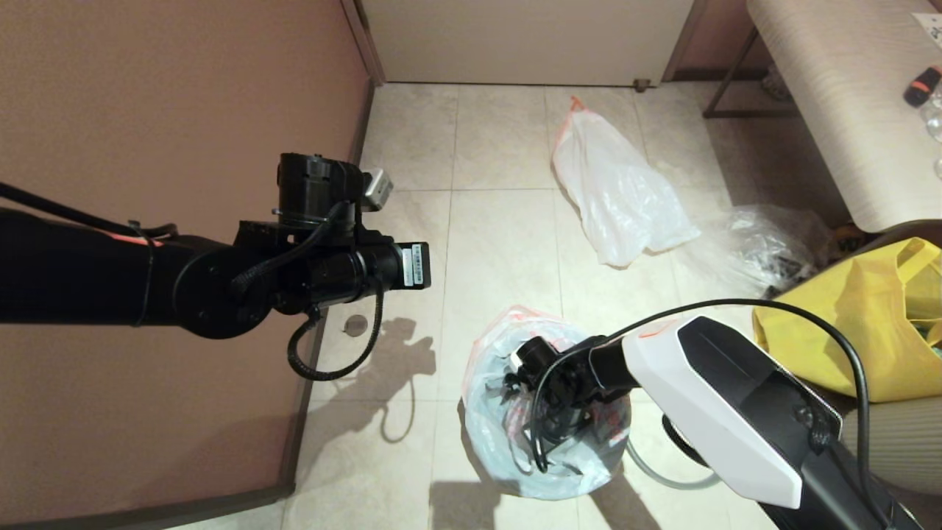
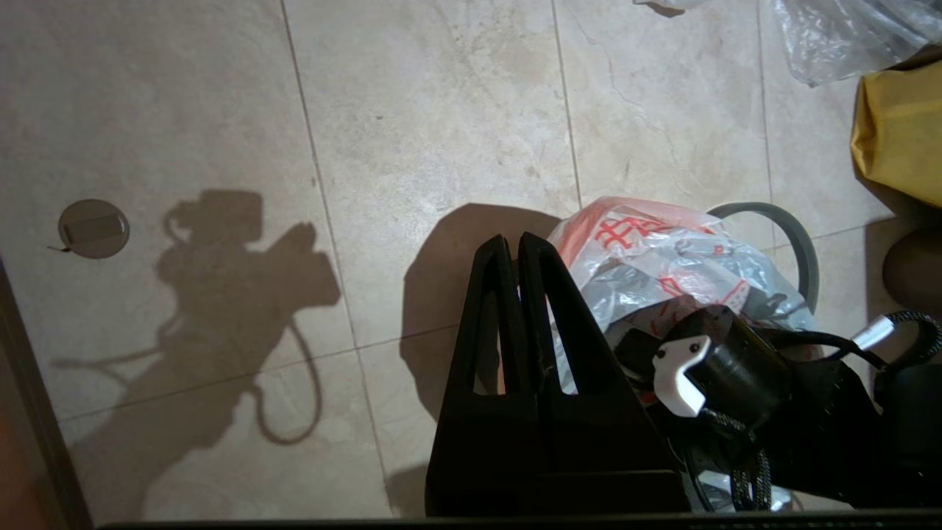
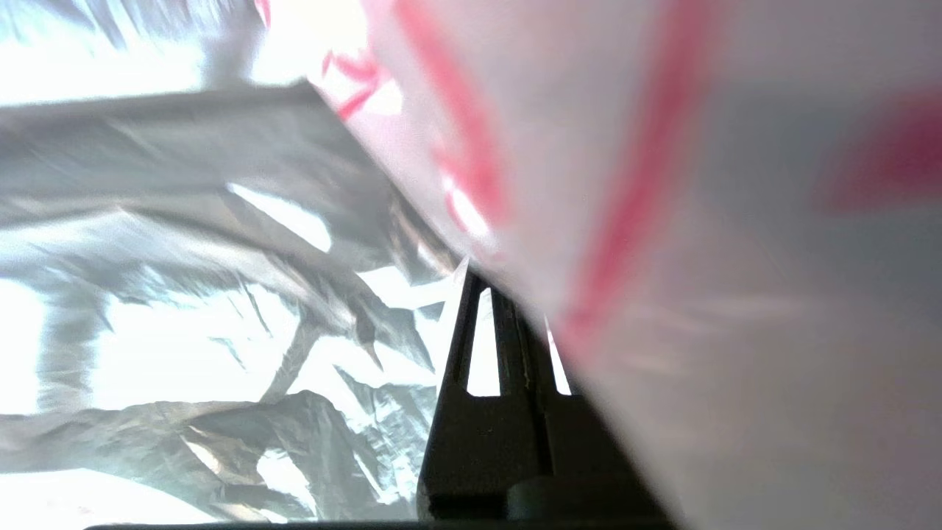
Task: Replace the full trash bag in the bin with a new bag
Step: Put the new garbage bag on the trash can
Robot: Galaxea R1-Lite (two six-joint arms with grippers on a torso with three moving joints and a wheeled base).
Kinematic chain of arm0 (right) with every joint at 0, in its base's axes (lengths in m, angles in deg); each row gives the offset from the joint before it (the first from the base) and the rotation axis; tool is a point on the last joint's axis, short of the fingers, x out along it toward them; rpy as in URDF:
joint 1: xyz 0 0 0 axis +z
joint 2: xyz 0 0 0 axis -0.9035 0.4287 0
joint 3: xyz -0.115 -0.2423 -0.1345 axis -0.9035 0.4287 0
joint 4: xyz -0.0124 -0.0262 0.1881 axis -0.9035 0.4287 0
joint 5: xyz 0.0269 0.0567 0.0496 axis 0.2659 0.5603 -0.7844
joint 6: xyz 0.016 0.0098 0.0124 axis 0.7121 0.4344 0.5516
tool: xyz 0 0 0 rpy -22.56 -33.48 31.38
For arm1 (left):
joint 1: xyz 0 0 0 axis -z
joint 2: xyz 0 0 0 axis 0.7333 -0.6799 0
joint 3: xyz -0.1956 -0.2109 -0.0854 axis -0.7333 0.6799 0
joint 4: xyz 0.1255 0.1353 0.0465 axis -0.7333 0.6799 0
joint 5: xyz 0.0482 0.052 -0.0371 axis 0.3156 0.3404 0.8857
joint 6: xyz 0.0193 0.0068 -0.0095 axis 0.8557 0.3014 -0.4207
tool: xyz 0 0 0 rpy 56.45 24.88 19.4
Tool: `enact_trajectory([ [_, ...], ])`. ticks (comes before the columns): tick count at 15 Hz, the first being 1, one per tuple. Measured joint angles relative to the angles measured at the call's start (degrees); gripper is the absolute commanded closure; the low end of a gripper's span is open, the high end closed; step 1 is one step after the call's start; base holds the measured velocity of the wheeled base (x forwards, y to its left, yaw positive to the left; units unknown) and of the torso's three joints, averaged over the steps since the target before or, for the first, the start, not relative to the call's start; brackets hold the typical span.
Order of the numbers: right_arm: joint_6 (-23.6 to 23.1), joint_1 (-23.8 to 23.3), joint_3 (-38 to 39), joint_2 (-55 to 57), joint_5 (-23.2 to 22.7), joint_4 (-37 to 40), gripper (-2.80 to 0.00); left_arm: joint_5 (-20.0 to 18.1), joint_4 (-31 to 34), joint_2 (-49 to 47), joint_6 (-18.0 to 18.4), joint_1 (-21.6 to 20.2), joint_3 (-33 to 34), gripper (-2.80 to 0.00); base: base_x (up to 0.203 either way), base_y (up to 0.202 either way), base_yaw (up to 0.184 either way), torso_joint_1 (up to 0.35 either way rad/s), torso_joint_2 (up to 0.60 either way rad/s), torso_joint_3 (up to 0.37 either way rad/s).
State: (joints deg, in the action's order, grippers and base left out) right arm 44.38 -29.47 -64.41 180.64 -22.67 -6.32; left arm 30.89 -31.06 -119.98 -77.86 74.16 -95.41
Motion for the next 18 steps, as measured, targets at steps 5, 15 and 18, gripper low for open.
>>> enact_trajectory([
  [5,-2.8,-1.2,-0.1,1.8,0.7,-7.4,0.0,0.0,-0.2,0.5,-0.1,0.6,0.3,0.0,0.0,0.0,0.0,0.0,0.0,0.0],
  [15,-17.4,-3.6,-0.6,13.0,2.3,-24.9,0.0,-0.1,-2.2,1.6,-1.6,1.8,1.1,0.0,0.0,0.0,0.0,0.0,0.0,0.0],
  [18,-19.6,-4.1,-0.7,13.8,1.3,-27.4,0.0,-0.1,-2.5,2.2,-1.6,2.6,1.6,0.0,0.0,0.0,0.0,0.0,0.0,0.0],
])
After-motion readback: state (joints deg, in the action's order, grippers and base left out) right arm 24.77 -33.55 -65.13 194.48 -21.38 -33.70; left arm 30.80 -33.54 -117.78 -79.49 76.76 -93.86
